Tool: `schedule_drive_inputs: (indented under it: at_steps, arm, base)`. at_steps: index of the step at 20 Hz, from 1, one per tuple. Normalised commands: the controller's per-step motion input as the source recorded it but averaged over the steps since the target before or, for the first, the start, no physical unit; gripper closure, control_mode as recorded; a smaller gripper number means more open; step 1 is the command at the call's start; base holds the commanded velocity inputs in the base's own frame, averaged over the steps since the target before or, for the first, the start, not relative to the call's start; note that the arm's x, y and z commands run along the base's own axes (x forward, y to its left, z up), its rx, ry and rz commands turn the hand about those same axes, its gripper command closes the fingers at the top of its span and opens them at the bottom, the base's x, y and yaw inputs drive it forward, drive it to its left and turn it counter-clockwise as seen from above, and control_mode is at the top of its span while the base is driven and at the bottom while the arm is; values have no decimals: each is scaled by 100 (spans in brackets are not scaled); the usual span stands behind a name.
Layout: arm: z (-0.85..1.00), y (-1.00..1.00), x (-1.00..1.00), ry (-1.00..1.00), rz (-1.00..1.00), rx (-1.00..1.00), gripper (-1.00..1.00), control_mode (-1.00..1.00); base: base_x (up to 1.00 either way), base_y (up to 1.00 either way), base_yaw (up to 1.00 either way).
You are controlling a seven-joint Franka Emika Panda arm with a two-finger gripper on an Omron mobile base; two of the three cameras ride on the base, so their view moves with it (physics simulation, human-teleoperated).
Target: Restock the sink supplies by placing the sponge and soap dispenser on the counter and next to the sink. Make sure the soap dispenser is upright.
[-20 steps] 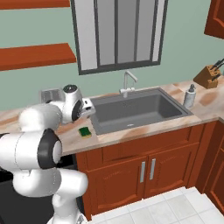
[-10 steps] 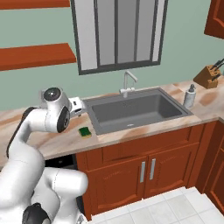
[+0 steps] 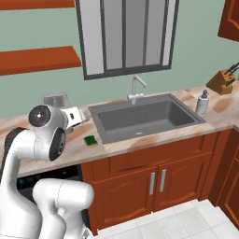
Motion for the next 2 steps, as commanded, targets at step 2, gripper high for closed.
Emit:
schedule_drive_inputs:
  at_steps: [2]
  arm:
    - [88,-35,-39,-1,-7,3,-100,-100]
  base:
    - [0,0,0]
